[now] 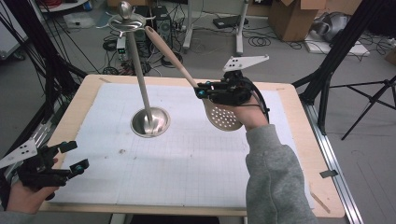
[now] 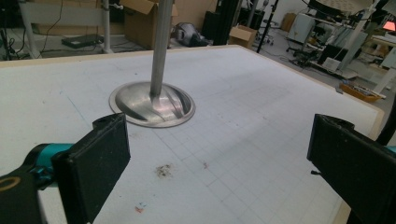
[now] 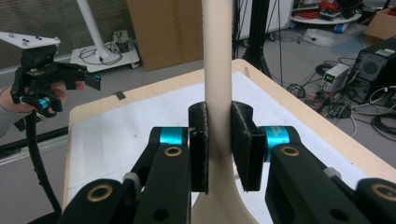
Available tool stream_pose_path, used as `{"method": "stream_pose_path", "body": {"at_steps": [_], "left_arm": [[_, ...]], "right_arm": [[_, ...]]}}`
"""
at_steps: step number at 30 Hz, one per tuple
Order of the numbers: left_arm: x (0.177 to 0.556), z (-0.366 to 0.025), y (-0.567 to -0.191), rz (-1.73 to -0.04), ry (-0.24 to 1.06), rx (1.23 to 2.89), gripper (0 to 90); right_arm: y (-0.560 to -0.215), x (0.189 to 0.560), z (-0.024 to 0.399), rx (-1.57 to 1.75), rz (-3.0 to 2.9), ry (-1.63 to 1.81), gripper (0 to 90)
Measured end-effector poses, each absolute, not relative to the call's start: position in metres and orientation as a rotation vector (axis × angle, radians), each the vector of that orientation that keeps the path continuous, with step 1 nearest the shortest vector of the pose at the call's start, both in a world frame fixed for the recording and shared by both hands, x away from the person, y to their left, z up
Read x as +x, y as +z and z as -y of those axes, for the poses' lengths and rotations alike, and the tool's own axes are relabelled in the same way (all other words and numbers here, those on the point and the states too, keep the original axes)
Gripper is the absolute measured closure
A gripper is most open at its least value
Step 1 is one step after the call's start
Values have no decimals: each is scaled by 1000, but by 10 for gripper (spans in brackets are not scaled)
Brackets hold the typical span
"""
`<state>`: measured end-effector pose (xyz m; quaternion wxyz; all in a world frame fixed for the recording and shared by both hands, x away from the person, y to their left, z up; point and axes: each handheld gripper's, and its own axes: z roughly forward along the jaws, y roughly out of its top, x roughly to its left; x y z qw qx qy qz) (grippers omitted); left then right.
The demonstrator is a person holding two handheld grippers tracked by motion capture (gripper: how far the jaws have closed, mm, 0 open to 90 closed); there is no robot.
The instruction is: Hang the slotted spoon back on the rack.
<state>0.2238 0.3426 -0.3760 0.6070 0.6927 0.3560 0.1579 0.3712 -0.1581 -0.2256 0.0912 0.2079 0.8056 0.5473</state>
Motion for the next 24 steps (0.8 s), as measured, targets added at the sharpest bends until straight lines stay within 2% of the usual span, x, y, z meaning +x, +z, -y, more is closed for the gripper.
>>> {"method": "stream_pose_path", "body": {"at_steps": [24], "left_arm": [[223, -343, -377, -830, 361, 1607, 63]], "right_arm": [[-235, 377, 131, 637, -2428, 1534, 782]]}}
